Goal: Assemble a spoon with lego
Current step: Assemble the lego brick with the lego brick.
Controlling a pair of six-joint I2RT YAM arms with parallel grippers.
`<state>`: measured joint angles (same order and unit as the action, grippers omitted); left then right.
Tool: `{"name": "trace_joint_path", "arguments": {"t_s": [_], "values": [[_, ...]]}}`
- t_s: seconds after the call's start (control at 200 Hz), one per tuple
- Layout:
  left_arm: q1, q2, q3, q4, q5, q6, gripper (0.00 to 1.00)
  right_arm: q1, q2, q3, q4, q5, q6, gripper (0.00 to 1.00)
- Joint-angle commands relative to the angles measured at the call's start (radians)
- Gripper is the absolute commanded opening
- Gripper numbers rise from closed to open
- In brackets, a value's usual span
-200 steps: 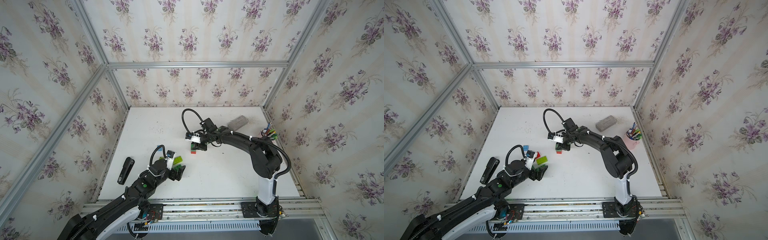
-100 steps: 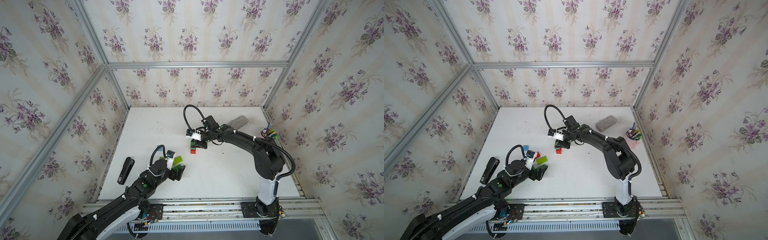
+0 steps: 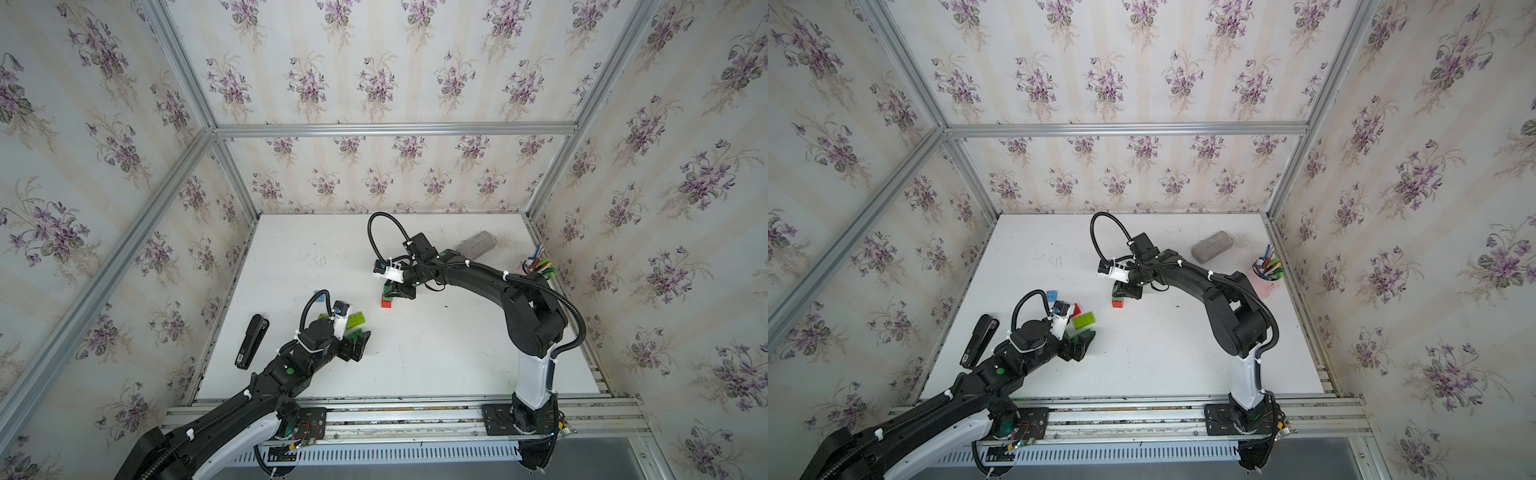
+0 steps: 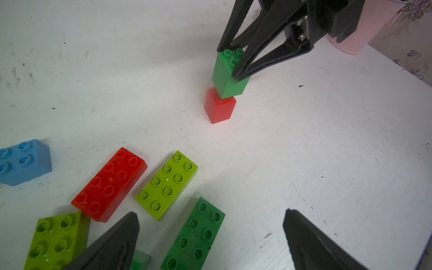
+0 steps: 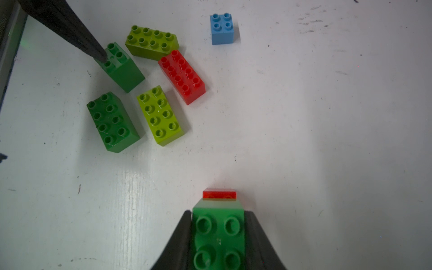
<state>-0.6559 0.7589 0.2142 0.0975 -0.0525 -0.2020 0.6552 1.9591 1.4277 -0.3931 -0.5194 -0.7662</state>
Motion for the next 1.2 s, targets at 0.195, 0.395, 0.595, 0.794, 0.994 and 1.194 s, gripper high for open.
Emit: {"name": "trace_joint_path", "arguments": {"t_s": [0.195, 0.395, 0.595, 0.794, 0.994, 1.194], "values": [[0.000, 0.000, -0.001, 0.030, -0.013, -0.010, 1.00, -0.002, 0.012, -0.007, 0.001, -0.029, 0.000, 0.24], [0.001, 0.000, -0.001, 0.031, -0.014, -0.011, 1.00, -0.004, 0.018, -0.007, 0.015, -0.036, 0.012, 0.24], [-0.001, -0.001, -0.002, 0.031, -0.014, -0.010, 0.99, -0.008, 0.024, -0.015, 0.031, -0.036, 0.018, 0.24], [-0.001, 0.000, -0.002, 0.031, -0.014, -0.011, 1.00, -0.009, 0.042, -0.009, 0.015, -0.030, 0.012, 0.24], [-0.001, -0.002, -0.002, 0.030, -0.015, -0.010, 0.99, -0.008, 0.078, 0.012, -0.056, 0.023, -0.013, 0.24], [-0.001, 0.000, -0.001, 0.030, -0.017, -0.010, 1.00, 0.011, 0.148, 0.089, -0.200, 0.162, -0.029, 0.24]]}}
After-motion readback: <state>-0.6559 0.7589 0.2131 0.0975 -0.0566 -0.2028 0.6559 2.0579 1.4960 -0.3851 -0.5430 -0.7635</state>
